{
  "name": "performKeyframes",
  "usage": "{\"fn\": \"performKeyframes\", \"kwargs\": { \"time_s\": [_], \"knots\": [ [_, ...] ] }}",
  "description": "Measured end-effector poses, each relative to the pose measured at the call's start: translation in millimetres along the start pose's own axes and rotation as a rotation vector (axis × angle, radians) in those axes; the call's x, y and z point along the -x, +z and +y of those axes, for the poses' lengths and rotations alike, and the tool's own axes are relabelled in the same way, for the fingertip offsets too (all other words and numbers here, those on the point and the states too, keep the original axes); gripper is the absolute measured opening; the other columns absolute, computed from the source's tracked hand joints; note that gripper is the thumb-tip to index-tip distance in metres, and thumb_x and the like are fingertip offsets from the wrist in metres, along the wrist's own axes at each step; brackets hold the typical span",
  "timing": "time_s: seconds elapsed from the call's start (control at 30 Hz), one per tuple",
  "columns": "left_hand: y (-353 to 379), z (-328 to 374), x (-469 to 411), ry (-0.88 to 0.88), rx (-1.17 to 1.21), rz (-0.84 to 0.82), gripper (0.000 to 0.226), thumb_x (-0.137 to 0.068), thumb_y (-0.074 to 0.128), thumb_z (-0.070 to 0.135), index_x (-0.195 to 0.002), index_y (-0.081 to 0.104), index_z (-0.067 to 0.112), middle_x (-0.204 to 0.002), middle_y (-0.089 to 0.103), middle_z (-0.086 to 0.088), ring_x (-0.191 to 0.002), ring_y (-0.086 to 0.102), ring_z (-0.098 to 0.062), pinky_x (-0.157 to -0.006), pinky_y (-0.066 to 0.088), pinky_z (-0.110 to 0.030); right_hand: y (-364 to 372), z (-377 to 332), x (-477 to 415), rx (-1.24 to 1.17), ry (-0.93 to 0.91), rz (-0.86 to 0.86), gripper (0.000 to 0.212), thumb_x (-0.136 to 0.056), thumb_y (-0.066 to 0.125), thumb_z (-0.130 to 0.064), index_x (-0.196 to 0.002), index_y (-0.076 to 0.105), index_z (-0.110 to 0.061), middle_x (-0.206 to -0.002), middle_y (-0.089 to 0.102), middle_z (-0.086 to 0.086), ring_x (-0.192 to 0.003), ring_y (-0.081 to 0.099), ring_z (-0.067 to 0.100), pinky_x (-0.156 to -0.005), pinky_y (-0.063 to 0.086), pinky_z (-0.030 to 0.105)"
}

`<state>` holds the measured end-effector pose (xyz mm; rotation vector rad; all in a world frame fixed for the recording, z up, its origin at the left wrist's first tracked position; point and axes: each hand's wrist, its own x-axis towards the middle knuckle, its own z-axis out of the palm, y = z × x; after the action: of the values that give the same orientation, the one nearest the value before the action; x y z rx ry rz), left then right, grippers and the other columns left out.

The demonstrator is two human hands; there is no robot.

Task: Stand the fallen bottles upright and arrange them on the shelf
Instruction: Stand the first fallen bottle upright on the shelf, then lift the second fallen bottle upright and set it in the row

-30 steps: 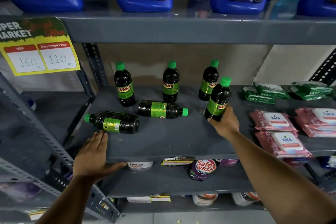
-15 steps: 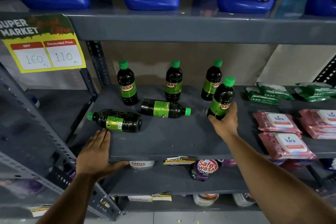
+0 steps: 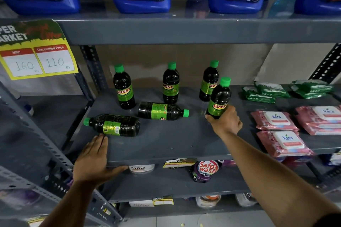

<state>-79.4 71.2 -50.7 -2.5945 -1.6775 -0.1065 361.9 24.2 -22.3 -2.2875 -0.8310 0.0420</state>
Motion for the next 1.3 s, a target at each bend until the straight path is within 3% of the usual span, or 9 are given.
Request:
{"fn": "performKeyframes", "kwargs": {
  "time_s": [0.13, 0.2, 0.3, 0.4, 0.53, 0.77, 0.97, 1.07, 1.3],
  "knots": [
    [0, 0, 0, -0.005, -0.002, 0.003, 0.128, -0.061, 0.035, 0.098, -0.143, 0.036, -0.001, -0.150, 0.038, -0.018, -0.138, 0.035, -0.032, -0.110, 0.030, -0.046, -7, -7, 25, -0.076, -0.061, 0.164, 0.101, -0.063, 0.075, -0.068, -0.135, 0.035, -0.008, -0.134, 0.046, 0.021, -0.128, 0.040, 0.040, -0.107, 0.023, 0.055],
    [0, 1, 0, -0.009, -0.002, 0.005, 0.129, -0.061, 0.034, 0.098, -0.145, 0.034, 0.001, -0.152, 0.037, -0.016, -0.139, 0.033, -0.030, -0.111, 0.028, -0.045, -8, -13, 47, -0.111, -0.412, 0.249, 0.088, -0.070, 0.063, -0.070, -0.127, 0.041, -0.006, -0.125, 0.047, 0.025, -0.121, 0.039, 0.037, -0.103, 0.024, 0.049],
    [-1, 1, 0, -0.016, 0.002, -0.005, 0.128, -0.061, 0.034, 0.098, -0.143, 0.037, 0.000, -0.149, 0.040, -0.017, -0.138, 0.036, -0.032, -0.109, 0.030, -0.045, 4, -35, 61, -0.050, -0.840, -0.020, 0.074, -0.075, 0.068, -0.055, -0.128, 0.046, -0.008, -0.124, 0.050, 0.018, -0.119, 0.042, 0.030, -0.103, 0.036, 0.046],
    [-3, 1, 0, 0.003, 0.014, -0.020, 0.128, -0.062, 0.034, 0.097, -0.139, 0.042, -0.004, -0.145, 0.044, -0.022, -0.133, 0.041, -0.037, -0.105, 0.034, -0.048, 14, -65, 61, 0.001, -0.676, -0.378, 0.076, -0.082, 0.072, -0.028, -0.146, 0.034, -0.013, -0.145, 0.037, 0.015, -0.133, 0.037, 0.032, -0.111, 0.035, 0.044],
    [-5, 2, 1, -0.006, 0.026, -0.026, 0.128, -0.059, 0.037, 0.097, -0.138, 0.043, -0.003, -0.143, 0.047, -0.022, -0.131, 0.044, -0.036, -0.104, 0.036, -0.049, 20, -79, 45, 0.021, -0.479, -0.563, 0.066, -0.091, 0.061, -0.012, -0.149, 0.030, -0.017, -0.150, 0.035, 0.015, -0.135, 0.040, 0.035, -0.110, 0.033, 0.037],
    [-5, 1, 1, -0.016, 0.062, -0.007, 0.127, -0.058, 0.042, 0.097, -0.139, 0.043, -0.001, -0.144, 0.046, -0.020, -0.132, 0.044, -0.035, -0.105, 0.034, -0.047, -3, -86, 24, 0.011, -0.541, -0.532, 0.038, -0.090, 0.066, -0.020, -0.126, 0.058, -0.016, -0.123, 0.064, 0.012, -0.113, 0.060, 0.028, -0.095, 0.046, 0.033],
    [-4, 2, 3, -0.002, 0.077, -0.011, 0.127, -0.058, 0.042, 0.095, -0.136, 0.043, -0.004, -0.140, 0.048, -0.024, -0.128, 0.047, -0.039, -0.103, 0.039, -0.051, -41, -139, 12, -0.261, -0.695, -0.312, 0.035, -0.089, 0.068, -0.017, -0.124, 0.064, -0.017, -0.116, 0.063, 0.014, -0.103, 0.063, 0.028, -0.097, 0.049, 0.039],
    [-5, 2, 3, -0.006, 0.045, -0.023, 0.130, -0.058, 0.035, 0.098, -0.139, 0.040, -0.004, -0.143, 0.046, -0.023, -0.131, 0.045, -0.037, -0.104, 0.039, -0.050, -41, -162, 11, -0.208, -0.791, -0.281, 0.035, -0.090, 0.066, -0.016, -0.125, 0.065, -0.014, -0.120, 0.064, 0.015, -0.107, 0.062, 0.028, -0.098, 0.044, 0.030],
    [-7, 4, 2, -0.015, 0.030, -0.009, 0.130, -0.058, 0.034, 0.098, -0.141, 0.039, -0.001, -0.146, 0.043, -0.020, -0.134, 0.041, -0.034, -0.106, 0.036, -0.047, -21, -182, 5, -0.062, -0.830, -0.276, 0.026, -0.091, 0.059, -0.026, -0.113, 0.066, -0.015, -0.109, 0.064, 0.018, -0.099, 0.062, 0.035, -0.081, 0.049, 0.033]
  ]
}}
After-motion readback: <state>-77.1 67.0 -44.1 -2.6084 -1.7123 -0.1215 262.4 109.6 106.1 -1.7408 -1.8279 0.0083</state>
